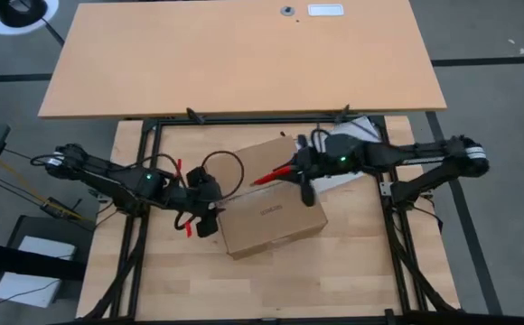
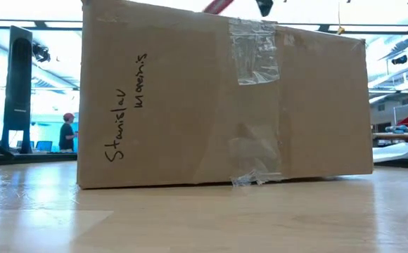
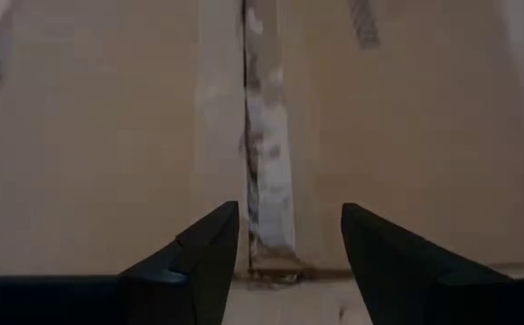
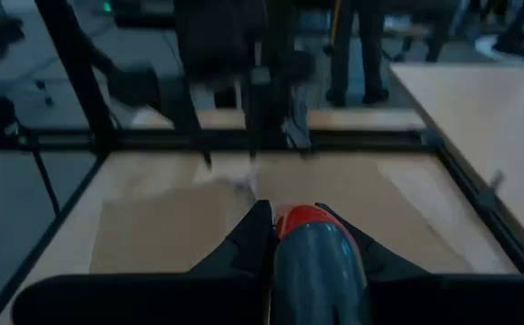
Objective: Unpack boxes
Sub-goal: Open the cardboard box using the red cutter
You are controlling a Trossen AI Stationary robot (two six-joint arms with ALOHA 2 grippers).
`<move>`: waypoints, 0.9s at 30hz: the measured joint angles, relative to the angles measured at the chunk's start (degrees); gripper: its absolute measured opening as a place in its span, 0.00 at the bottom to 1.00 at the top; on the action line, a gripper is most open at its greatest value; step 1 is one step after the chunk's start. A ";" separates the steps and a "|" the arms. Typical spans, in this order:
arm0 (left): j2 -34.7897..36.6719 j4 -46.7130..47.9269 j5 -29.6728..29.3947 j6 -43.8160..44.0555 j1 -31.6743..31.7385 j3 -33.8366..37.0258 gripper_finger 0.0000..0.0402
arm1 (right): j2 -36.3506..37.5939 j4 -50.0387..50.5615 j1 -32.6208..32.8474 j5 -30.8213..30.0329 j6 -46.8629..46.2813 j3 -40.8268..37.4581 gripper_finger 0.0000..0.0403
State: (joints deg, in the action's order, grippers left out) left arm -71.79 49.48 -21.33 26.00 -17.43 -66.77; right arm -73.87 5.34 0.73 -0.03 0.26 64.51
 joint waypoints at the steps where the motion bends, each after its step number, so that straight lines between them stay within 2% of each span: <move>1: 0.00 -0.38 0.05 0.07 0.00 0.92 0.52 | -1.56 -3.05 0.12 0.01 0.23 0.00 0.14; 7: 0.02 -0.74 1.12 -1.66 -0.37 4.95 0.52 | -10.72 -16.83 0.31 1.78 0.80 0.00 0.14; 13: 0.28 -3.51 1.05 -5.03 0.11 7.76 0.52 | -17.07 -23.86 0.95 4.24 0.82 0.00 0.14; 19: 0.21 -4.64 0.95 -4.59 0.15 7.93 0.52 | -20.35 -27.10 1.08 4.61 1.04 0.00 0.14; 27: 0.11 -5.40 0.90 -4.57 0.17 7.97 0.52 | -20.78 -25.69 1.10 4.87 4.65 0.02 0.14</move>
State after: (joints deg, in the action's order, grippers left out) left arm -71.68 44.09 -20.43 21.43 -17.26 -58.81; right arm -94.65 -20.36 1.83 4.85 4.91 64.53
